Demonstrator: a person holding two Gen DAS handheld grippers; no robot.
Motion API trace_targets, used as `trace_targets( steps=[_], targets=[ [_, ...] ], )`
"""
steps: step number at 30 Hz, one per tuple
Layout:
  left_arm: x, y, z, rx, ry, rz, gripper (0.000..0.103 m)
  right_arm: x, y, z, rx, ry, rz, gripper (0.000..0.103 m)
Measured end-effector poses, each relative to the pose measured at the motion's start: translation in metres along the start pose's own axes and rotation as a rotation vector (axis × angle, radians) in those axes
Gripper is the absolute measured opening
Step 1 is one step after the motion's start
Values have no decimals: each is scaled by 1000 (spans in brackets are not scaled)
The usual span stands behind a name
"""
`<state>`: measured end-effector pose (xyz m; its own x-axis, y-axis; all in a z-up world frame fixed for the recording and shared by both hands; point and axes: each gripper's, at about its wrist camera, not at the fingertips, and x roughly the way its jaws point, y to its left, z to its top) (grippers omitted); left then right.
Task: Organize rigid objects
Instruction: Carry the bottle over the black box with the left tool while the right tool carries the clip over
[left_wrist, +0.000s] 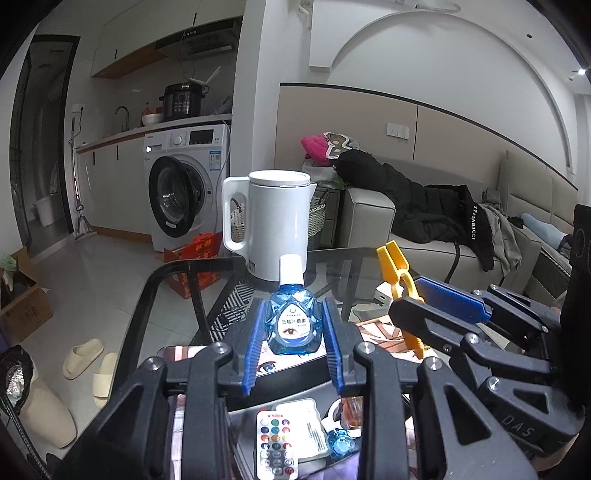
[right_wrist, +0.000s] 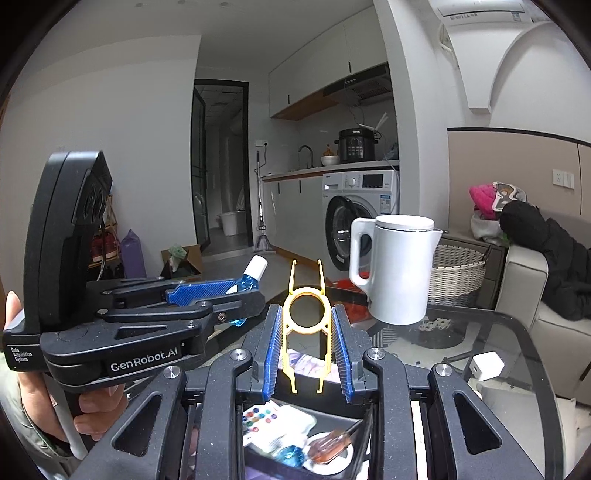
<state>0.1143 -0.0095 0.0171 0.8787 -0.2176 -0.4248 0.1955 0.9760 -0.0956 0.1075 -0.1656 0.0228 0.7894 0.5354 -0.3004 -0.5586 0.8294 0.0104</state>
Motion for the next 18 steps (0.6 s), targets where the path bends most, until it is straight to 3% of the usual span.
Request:
trace_targets(
  steps=[18],
  targets=[
    [30, 5, 1, -8, 51, -17, 29, 37, -12, -5, 8, 64, -5, 26]
  ],
)
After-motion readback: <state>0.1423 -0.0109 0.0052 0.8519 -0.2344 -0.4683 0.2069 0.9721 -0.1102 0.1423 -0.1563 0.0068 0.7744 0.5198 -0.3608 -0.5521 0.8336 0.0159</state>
